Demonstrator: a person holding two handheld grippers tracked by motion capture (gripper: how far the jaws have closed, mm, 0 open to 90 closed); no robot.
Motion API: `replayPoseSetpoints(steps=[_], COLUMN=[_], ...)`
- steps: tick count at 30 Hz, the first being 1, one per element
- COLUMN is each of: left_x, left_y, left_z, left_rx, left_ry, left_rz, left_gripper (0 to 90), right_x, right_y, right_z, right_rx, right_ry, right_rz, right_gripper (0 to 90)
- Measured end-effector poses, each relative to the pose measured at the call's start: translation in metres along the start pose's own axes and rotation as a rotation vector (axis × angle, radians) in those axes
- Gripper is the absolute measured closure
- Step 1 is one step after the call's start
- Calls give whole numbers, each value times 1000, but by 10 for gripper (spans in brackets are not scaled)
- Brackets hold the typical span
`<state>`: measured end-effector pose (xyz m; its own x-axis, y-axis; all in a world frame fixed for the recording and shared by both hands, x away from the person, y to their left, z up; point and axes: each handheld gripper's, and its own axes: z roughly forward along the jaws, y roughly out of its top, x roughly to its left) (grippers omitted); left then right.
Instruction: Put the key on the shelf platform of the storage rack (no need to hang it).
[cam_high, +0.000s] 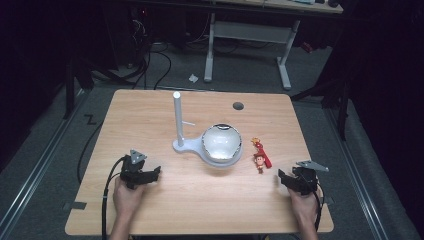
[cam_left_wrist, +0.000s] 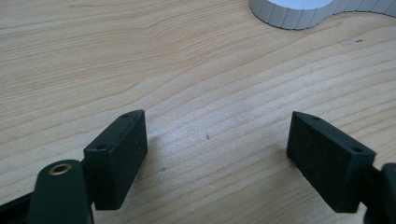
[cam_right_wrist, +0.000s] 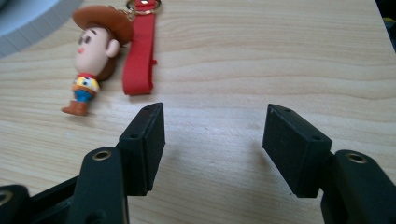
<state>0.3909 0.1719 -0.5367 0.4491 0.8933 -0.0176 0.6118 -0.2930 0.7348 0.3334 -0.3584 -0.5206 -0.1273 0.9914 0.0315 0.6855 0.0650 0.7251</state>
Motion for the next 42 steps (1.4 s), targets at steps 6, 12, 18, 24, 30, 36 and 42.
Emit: replayPoseSetpoints(steps=[6, 12, 18, 24, 30, 36, 42], left_x=[0, 0, 0, 0, 0, 0, 0], left_y=[0, 0, 0, 0, 0, 0, 0], left_z=[0, 0, 0, 0, 0, 0, 0], left_rx=[0, -2, -2, -2, 0, -2, -1], left_ry=[0, 0, 0, 0, -1, 0, -1], left_rz=[0, -1, -1, -1, 0, -1, -1], left_gripper=[209, 209, 210, 210, 209, 210, 210], right_x=[6, 14, 22, 28, 33, 44, 50], right_y=[2, 5, 9, 12, 14, 25, 33], right_z=[-7, -11, -12, -11, -6, 1, 9], right_rx=[-20, -31, -41, -44, -41, -29, -14], right_ry=[31, 63, 97, 124, 145, 150, 147], right_rz=[0, -26, -34, -29, -29, -62, -76], right_gripper=[393, 391, 388, 387, 387, 384, 380])
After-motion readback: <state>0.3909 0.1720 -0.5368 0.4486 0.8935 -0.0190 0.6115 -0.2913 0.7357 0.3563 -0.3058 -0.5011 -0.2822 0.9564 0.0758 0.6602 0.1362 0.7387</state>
